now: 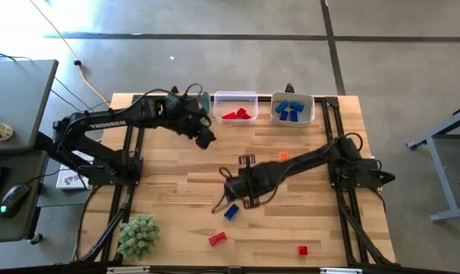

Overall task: Sort & place blocks by color
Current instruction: Put the orange game piece into the green bin

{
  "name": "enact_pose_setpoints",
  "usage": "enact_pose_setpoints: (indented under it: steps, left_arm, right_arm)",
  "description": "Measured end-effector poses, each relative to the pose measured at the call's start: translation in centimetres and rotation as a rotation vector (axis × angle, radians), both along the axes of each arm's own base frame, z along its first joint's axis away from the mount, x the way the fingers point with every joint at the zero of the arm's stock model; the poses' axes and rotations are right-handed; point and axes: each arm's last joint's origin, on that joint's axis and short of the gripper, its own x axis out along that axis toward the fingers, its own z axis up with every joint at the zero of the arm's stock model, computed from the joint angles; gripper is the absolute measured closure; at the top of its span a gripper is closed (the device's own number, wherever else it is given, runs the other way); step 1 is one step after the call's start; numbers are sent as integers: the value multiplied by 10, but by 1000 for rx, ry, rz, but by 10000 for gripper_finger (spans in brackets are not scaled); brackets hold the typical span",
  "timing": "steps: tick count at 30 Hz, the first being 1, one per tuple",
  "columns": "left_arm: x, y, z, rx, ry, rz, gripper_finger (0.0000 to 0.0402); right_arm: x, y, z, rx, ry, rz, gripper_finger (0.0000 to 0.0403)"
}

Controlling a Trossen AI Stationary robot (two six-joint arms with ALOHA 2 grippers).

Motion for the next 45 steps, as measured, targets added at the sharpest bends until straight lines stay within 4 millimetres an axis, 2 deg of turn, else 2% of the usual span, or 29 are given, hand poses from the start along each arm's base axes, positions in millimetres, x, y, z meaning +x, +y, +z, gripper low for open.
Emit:
enact_pose_setpoints:
  steps: [7,14,26,31,36,45]
  left_arm:
    - [-5,27,6,5,-89,72,184]
    - [-16,53,9,27,-125,171,184]
    - [-29,75,11,35,-159,195,184]
    - [-30,79,10,51,-154,189,184]
    - [-23,85,0,37,-121,187,184]
    - [-13,92,-8,57,-138,155,184]
  right_arm:
    - [7,-51,13,-118,-70,-148,292]
    - [18,-95,22,-155,-184,-269,292]
    - [34,-157,34,-154,-382,-382,292]
    - [36,-174,37,-141,-436,-420,292]
    - [41,-185,42,-117,-522,-434,292]
    - [41,-193,43,-116,-538,-454,292]
